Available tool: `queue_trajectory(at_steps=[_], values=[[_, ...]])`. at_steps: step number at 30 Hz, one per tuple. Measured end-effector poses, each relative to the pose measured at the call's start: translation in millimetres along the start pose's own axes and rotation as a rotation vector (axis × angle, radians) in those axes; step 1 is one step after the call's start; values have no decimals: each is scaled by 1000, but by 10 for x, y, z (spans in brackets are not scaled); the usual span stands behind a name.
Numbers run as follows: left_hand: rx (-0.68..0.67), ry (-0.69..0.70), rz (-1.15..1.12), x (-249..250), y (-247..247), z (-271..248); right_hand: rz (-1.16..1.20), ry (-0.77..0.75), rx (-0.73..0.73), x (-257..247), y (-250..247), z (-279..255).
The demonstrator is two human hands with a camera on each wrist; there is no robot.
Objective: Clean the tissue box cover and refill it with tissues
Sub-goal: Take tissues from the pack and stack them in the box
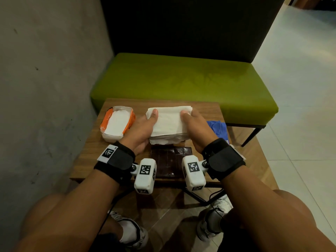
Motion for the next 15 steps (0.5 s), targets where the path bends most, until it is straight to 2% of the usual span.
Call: queue_trajectory(at_steps=[7, 15], values=[[-10, -46, -22, 19, -126, 42, -111, -36, 86, 33, -107, 185], [144, 17, 120, 132, -426, 294, 14, 17, 2, -130, -108, 406]])
Point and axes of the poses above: each hand's wrist, its own z-axis towards the middle knuckle, its own y-axis out of the palm, x = y × z, the point moved 9 cm from there along z, towards the middle knuckle, and after that the axes turned 4 degrees about y, right-handed, at the moved point
